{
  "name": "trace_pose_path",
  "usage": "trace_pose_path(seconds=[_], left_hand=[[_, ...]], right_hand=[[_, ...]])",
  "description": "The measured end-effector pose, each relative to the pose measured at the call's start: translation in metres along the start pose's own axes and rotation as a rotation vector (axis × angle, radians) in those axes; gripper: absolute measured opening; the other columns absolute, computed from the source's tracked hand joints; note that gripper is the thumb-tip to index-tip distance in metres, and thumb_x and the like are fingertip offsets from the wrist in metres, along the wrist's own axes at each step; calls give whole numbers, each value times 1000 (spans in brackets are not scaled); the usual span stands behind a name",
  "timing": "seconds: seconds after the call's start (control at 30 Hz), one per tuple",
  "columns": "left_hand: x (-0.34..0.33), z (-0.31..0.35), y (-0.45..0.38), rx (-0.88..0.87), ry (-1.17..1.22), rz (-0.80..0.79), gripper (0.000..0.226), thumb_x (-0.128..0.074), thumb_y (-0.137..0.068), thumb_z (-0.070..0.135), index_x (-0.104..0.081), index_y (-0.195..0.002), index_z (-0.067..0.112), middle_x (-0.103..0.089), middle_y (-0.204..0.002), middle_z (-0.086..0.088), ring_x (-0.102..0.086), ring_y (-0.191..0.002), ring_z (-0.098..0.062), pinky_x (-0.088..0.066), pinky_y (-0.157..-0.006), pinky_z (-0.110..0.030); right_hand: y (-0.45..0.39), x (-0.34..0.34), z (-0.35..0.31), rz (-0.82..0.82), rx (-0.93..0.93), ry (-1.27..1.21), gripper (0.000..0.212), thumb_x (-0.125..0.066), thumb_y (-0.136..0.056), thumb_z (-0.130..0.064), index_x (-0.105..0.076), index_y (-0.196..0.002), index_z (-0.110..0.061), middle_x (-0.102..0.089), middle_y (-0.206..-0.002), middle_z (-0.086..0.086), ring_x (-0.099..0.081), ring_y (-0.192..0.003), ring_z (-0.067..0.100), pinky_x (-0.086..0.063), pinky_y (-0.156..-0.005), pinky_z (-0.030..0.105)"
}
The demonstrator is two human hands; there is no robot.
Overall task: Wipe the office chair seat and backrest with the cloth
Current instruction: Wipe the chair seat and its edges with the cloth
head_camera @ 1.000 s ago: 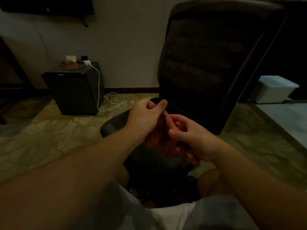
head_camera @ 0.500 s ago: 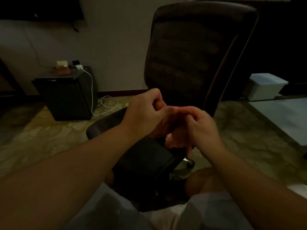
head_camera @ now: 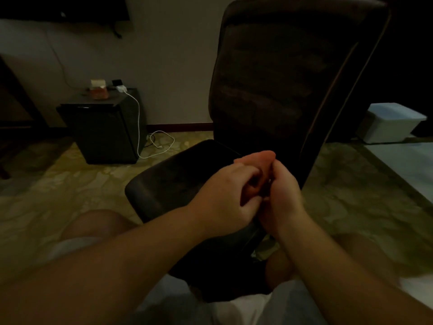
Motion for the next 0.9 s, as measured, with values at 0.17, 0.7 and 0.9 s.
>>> trace_pose_path(seconds=[0.17,0.7,0.9], left_hand=[[-12,-13,0,112,195,-19,20,-61,-103,31,-71,-119,27,-63,-114,14,-60,-104,-1,-52,-89,-23],[-46,-73,-34,578,416,70,11,-66,-102,32,-72,-111,29,-74,-101,8,-70,-94,-6,-61,-89,-39],[-34,-90,-31,665,318,195,21,-75,-94,39,-68,-111,28,-66,-105,10,-64,-94,-4,-53,-73,-23]], right_hand=[[-4,4,5,-148,27,111,39,-61,-100,-46,-78,-120,-17,-78,-119,9,-76,-109,29,-60,-87,48],[-35,55,-10,86,202,-65,48,-74,-88,-35,-70,-122,-1,-74,-114,31,-75,-101,45,-59,-88,54],[-46,56,6,-18,97,-131,73,-77,-87,-54,-60,-142,-10,-66,-135,30,-61,-123,50,-41,-102,60]])
Point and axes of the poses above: each hand's wrist, its own y-axis away from the middle knuckle, its own x-axis out of the back of the hand, z = x × y, the point moved 7 cm from there along -y, towards the middle knuckle
